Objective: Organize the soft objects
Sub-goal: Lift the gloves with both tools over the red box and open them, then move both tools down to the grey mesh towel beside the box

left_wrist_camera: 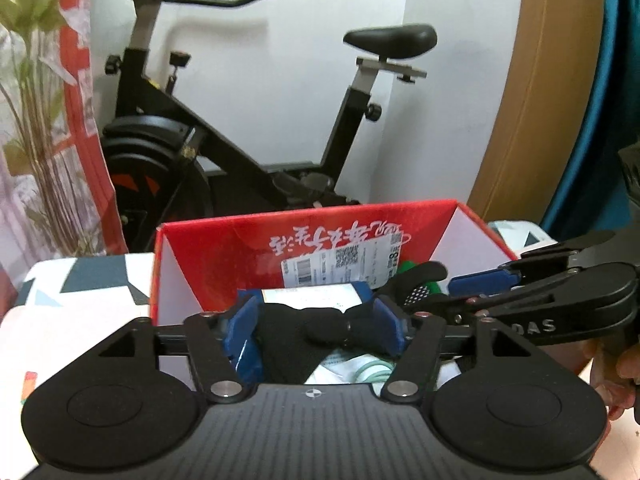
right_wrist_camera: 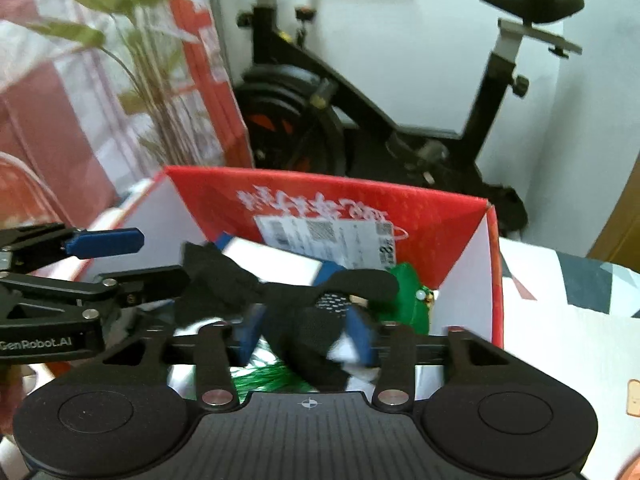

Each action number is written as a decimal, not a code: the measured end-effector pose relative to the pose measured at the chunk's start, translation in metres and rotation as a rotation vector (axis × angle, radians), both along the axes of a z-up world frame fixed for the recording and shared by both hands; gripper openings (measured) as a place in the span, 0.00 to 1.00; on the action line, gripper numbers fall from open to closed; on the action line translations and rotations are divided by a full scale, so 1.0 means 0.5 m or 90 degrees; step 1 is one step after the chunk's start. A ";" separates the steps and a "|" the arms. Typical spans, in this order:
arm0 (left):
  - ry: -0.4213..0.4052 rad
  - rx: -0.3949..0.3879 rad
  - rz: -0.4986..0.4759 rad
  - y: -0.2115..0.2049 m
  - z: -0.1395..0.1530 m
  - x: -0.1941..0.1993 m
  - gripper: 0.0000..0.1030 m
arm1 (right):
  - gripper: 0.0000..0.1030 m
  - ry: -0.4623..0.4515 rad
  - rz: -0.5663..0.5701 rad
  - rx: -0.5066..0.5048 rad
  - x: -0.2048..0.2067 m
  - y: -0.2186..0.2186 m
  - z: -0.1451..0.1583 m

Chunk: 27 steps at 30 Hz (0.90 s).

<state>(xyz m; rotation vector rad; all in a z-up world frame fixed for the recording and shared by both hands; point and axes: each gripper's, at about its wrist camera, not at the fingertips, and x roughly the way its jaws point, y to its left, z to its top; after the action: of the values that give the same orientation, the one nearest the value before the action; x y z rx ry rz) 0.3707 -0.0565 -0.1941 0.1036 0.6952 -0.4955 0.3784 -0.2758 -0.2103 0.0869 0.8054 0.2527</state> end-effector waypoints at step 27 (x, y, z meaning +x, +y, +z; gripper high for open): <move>-0.031 -0.039 0.115 0.116 0.048 -0.293 1.00 | 1.00 -0.213 -0.083 0.005 -0.354 -0.026 0.016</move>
<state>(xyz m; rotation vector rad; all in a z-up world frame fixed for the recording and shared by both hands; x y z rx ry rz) 0.2243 0.0016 -0.1702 -0.0052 0.6348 -0.3392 0.2011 -0.2890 -0.2021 0.1010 0.4647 0.1412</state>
